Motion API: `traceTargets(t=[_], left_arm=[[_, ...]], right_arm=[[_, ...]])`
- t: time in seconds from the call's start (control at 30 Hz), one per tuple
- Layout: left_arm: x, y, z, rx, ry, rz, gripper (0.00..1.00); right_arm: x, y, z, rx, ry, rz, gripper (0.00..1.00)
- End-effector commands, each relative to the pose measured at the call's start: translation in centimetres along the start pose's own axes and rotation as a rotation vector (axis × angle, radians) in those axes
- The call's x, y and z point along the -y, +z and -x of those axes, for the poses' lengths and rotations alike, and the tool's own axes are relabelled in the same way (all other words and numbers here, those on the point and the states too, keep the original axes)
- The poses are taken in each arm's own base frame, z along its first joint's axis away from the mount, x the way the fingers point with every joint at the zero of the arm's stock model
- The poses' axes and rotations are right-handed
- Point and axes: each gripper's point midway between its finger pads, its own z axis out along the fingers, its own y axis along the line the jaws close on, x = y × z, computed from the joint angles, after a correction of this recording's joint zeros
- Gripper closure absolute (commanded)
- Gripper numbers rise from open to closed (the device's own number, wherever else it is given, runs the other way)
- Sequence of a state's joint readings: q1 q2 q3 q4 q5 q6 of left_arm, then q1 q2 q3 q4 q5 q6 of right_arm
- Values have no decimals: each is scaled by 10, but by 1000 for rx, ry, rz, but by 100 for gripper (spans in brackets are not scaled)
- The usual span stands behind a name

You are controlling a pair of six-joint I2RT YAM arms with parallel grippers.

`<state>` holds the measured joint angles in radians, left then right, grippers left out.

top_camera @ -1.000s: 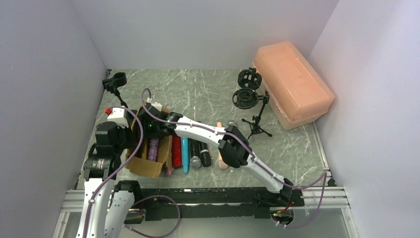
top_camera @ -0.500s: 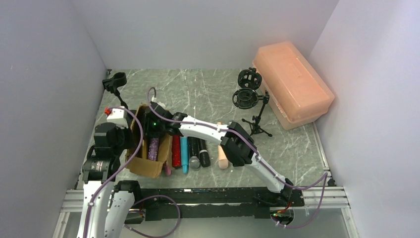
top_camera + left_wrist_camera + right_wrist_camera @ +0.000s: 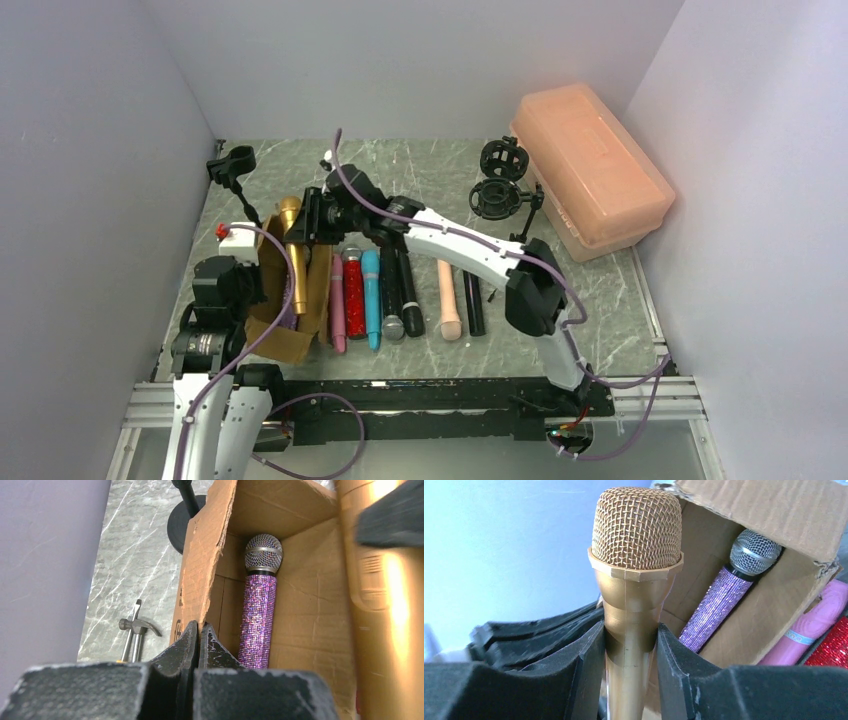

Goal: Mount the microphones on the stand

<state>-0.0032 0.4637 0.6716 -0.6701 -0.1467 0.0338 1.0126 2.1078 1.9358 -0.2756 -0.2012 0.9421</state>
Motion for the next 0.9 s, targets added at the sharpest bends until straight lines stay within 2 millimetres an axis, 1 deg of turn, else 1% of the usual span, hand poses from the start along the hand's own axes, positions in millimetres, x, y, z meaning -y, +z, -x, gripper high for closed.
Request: traceTargets(t=[0.0,0.03,0.1,0.13,0.27,0.33,0.4,0.43,0.47,0.57,0.73,0.83,0.87], left_arm=[[-7,0,30,108,-1,34,100],[-7,0,30,108,0,35,100],[-8,-1,30,113,7,34,100],[-8,-1,30,117,9,34,100],[-6,-2,31,122,9,26,100],[-5,-2,31,120,2,20,100],[-4,-2,31,118,-4,14,100],[-3,-3,32,119,-7,10,100],[-3,-3,32,118,-9,8,100],[-2,-3,32,116,-14,5,100],[-1,-5,36,116,-24,-5,100],[2,-7,38,125,-30,-20,100],[3,-8,38,130,-32,-26,100]], right_arm=[[-16,-44,22,17,-54,38,98],[-10,-55,25,15,-57,11,99],[13,-74,29,16,-65,-50,99],[33,-83,28,8,-64,-101,99],[104,-120,21,1,-72,-307,99],[141,-136,11,-10,-72,-411,99],[174,-149,1,-15,-77,-512,99],[186,-154,-6,-29,-80,-550,100],[201,-159,-9,-21,-85,-604,100],[227,-165,-20,-31,-89,-675,100],[254,-163,-29,-56,-96,-744,100],[267,-159,-35,-78,-94,-774,93],[270,-156,-37,-86,-92,-777,89]])
